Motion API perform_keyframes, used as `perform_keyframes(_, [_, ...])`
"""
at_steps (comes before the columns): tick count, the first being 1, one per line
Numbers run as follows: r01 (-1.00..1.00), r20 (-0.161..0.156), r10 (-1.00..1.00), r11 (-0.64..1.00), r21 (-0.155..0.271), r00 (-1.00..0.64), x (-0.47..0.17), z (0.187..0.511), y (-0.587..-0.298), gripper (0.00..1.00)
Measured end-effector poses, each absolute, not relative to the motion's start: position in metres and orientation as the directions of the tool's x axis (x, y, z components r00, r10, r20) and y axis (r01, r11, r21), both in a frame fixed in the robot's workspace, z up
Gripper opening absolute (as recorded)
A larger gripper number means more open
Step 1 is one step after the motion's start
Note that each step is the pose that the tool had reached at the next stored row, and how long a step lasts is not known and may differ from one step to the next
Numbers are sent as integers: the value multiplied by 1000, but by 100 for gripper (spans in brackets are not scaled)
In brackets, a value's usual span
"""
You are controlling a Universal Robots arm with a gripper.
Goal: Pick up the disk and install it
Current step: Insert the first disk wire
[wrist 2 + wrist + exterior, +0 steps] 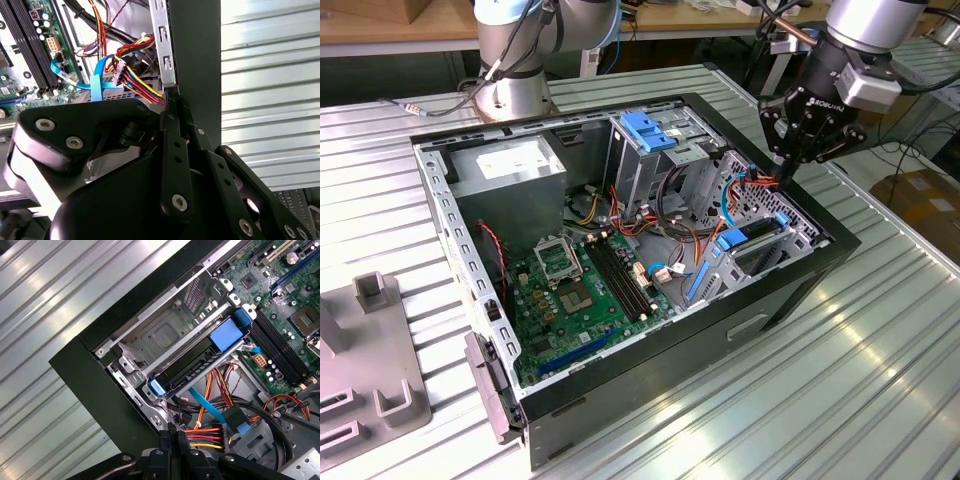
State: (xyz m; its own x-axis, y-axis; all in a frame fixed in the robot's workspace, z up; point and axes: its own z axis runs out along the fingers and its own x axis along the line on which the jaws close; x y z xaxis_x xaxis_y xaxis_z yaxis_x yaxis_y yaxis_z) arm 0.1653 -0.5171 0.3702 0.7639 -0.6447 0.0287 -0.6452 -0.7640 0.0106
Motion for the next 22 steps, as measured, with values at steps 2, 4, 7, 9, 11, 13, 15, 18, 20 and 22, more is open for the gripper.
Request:
perform_keyframes(2, [-662,29,-662,-749,11,749,165,370,-517,17])
perform_keyframes(4, [-676,29,-675,-737,11,737,165,370,-517,17])
perform_keyframes(7, [-694,29,-693,-720,11,720,164,370,-517,17])
perform_keyframes(9, [-705,29,-705,-709,11,709,164,370,-517,17])
perform_keyframes(11, [-716,29,-715,-698,11,698,164,370,-517,17])
perform_keyframes(13, [-733,29,-733,-680,11,680,164,370,-517,17])
perform_keyframes(15, [-751,29,-751,-660,11,660,163,370,-517,17])
perform_keyframes(18, [-782,29,-781,-624,11,624,163,370,-517,17])
perform_keyframes(20, [-809,29,-808,-588,11,588,163,370,-517,17])
perform_keyframes(22, [-820,29,-819,-573,11,573,163,370,-517,17])
